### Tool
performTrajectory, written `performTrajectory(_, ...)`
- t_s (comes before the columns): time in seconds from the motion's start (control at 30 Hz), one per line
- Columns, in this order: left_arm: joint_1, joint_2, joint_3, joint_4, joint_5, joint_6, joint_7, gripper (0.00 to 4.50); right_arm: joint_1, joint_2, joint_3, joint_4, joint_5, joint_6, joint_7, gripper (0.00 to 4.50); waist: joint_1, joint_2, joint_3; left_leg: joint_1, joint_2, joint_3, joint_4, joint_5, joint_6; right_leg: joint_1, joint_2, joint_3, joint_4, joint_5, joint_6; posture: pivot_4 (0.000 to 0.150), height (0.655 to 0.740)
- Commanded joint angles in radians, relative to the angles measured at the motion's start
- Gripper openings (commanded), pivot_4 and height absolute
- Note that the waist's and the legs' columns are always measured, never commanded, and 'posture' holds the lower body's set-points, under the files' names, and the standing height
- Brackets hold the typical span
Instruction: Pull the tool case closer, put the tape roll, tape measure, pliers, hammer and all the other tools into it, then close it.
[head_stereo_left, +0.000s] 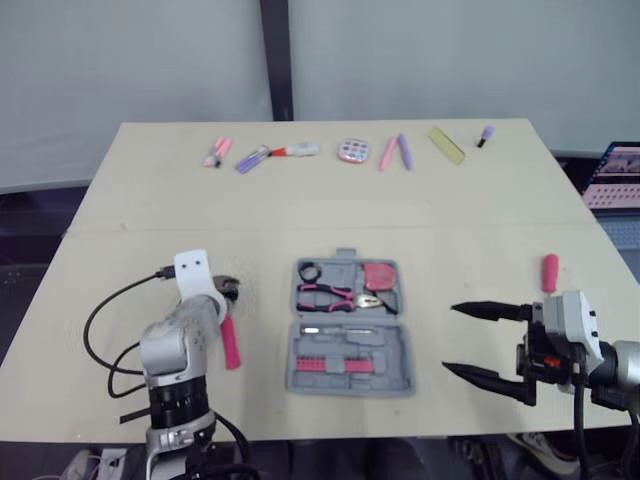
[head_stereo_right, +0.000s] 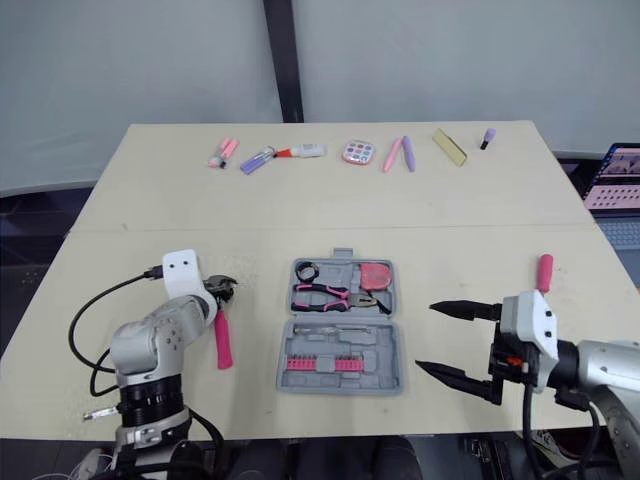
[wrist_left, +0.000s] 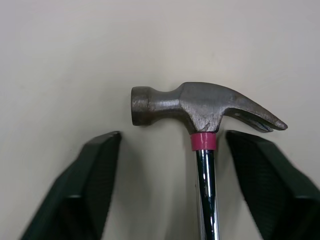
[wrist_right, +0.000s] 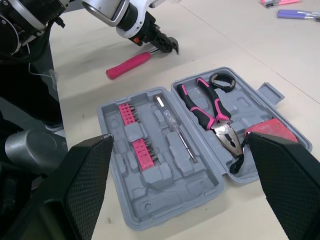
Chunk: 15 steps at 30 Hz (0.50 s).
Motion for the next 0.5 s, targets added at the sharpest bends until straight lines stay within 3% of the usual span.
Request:
performTrajectory(0.03, 0.011, -0.031, -0.013, -0.001, -0.008, 0.028, -0.033, 1.66, -0.014, -0.010, -0.011, -0.028, 0.015, -0.002, -0.006, 4.50, 0.003, 0.000, 0.000, 0.000, 0.000, 0.000, 0.000, 0.000, 0.000, 0.000, 0.000, 0.000, 0.000, 0.000, 0.000, 0.150, 0.7400)
performTrajectory(0.13, 0.009, -0.038, -0.007, -0.005, -0.003, 0.034, -0.033, 0.17, -0.020, -0.009, -0.008, -0.026, 0.013, -0.002, -0.005, 4.50, 0.007, 0.000, 0.000, 0.000, 0.000, 0.000, 0.000, 0.000, 0.000, 0.000, 0.000, 0.000, 0.000, 0.000, 0.000, 0.150, 0.7400)
performTrajectory(0.17, 0.009, -0.038, -0.006, -0.004, -0.001, 0.033, -0.035, 0.03, -0.022, -0.008, -0.006, -0.025, 0.012, -0.002, -0.006, 4.50, 0.007, 0.000, 0.000, 0.000, 0.000, 0.000, 0.000, 0.000, 0.000, 0.000, 0.000, 0.000, 0.000, 0.000, 0.000, 0.150, 0.7400)
performTrajectory(0.37, 0.006, 0.008, -0.031, 0.008, 0.011, 0.012, -0.081, 0.03, -0.029, -0.002, 0.003, -0.023, 0.009, -0.003, -0.010, 4.50, 0.007, 0.000, 0.000, 0.000, 0.000, 0.000, 0.000, 0.000, 0.000, 0.000, 0.000, 0.000, 0.000, 0.000, 0.000, 0.150, 0.7400)
performTrajectory(0.5, -0.014, 0.247, -0.185, 0.005, -0.033, -0.112, -0.380, 0.03, -0.032, -0.002, 0.005, -0.013, 0.011, -0.008, -0.004, 4.50, 0.004, -0.001, 0.001, -0.001, 0.000, 0.000, 0.000, 0.001, -0.001, -0.002, 0.000, 0.000, 0.001, 0.000, 0.000, 0.150, 0.7400)
